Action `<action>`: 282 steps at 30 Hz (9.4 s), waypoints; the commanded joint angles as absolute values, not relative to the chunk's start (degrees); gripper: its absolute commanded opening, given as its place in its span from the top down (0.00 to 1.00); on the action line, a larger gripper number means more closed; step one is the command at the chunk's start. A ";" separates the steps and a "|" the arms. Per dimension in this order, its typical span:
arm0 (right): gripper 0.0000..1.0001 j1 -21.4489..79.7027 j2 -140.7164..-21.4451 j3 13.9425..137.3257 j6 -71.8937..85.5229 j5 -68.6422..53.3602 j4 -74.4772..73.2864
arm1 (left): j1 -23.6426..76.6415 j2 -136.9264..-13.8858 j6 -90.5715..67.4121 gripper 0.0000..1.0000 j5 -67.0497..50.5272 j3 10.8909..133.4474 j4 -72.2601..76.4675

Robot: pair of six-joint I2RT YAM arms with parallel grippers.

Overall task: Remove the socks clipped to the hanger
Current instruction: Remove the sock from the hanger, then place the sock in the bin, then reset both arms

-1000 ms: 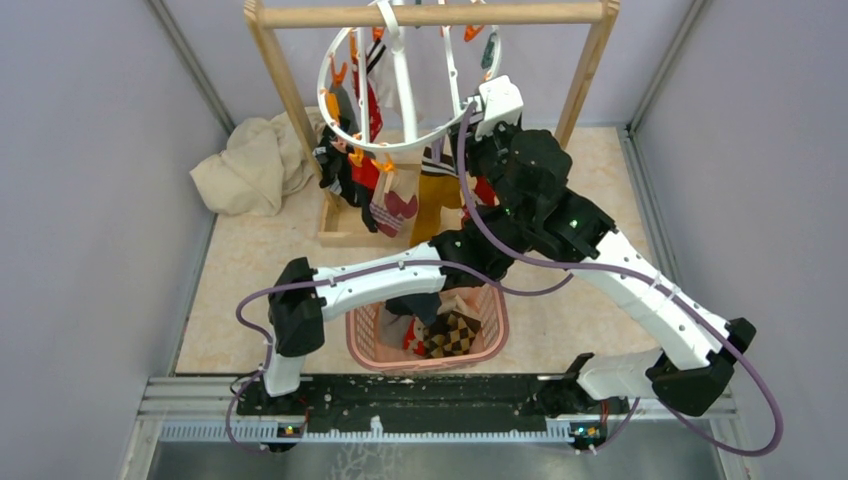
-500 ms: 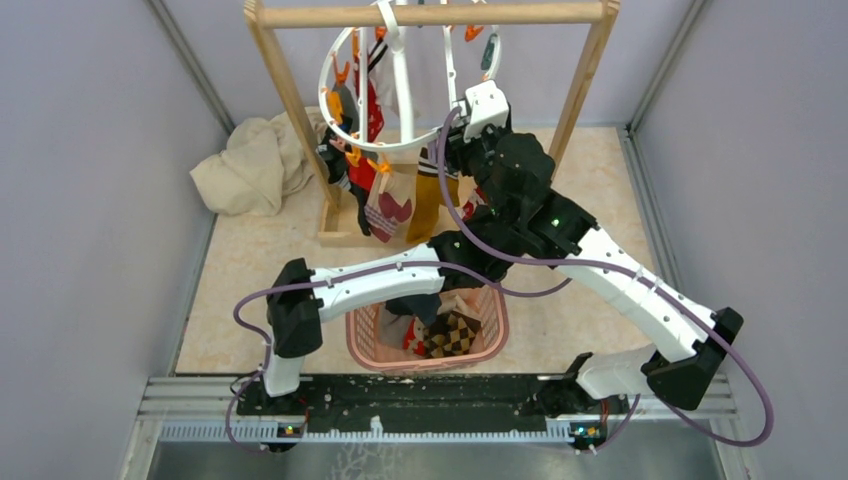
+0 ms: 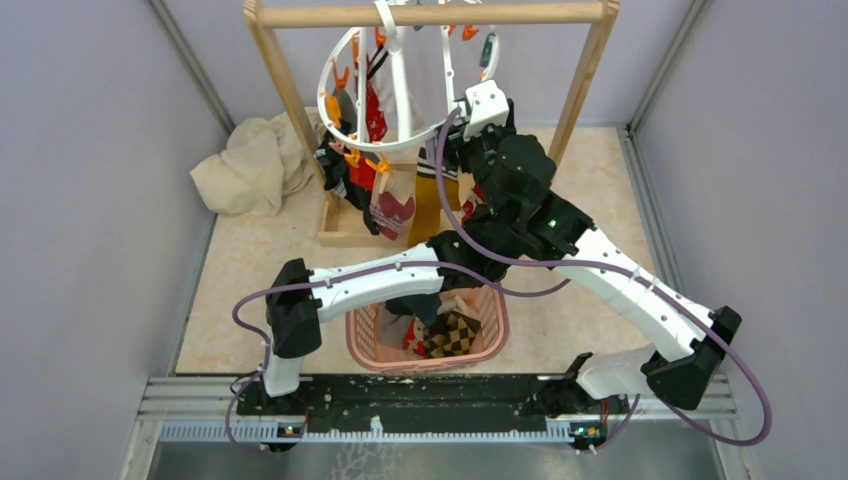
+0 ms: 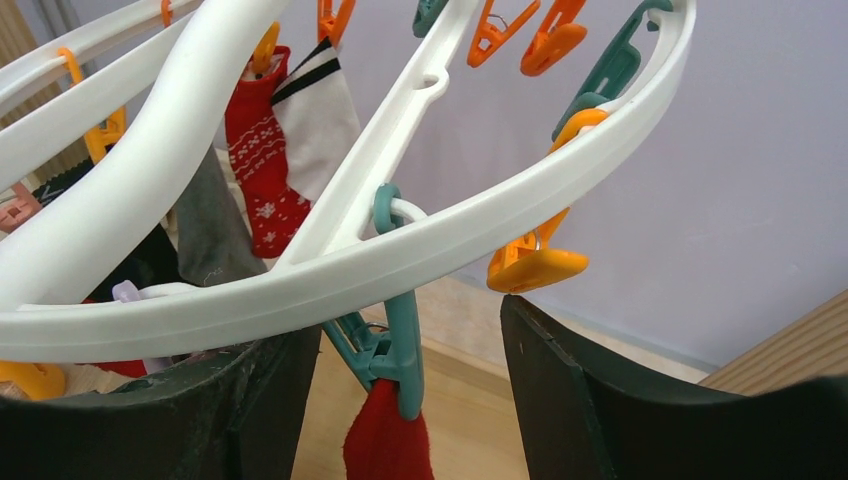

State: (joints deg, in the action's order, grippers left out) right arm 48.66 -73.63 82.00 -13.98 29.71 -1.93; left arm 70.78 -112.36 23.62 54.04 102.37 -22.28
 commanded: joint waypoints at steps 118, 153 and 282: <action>0.02 48.96 -52.13 63.22 8.61 26.62 -14.78 | 71.46 -76.88 3.33 1.00 26.64 92.45 -32.38; 0.02 48.75 -52.09 64.43 11.69 29.19 -20.57 | 71.28 -61.56 -12.87 1.00 8.36 72.56 -34.23; 0.07 35.33 -47.99 47.04 22.46 29.35 -20.36 | 34.27 -44.08 -21.80 0.01 16.19 46.93 -28.92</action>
State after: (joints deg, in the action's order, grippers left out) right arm 38.33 -48.05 45.04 22.98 27.42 -26.04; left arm 38.63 -45.12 -25.17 20.84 49.04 -36.38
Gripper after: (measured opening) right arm 0.934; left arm 0.988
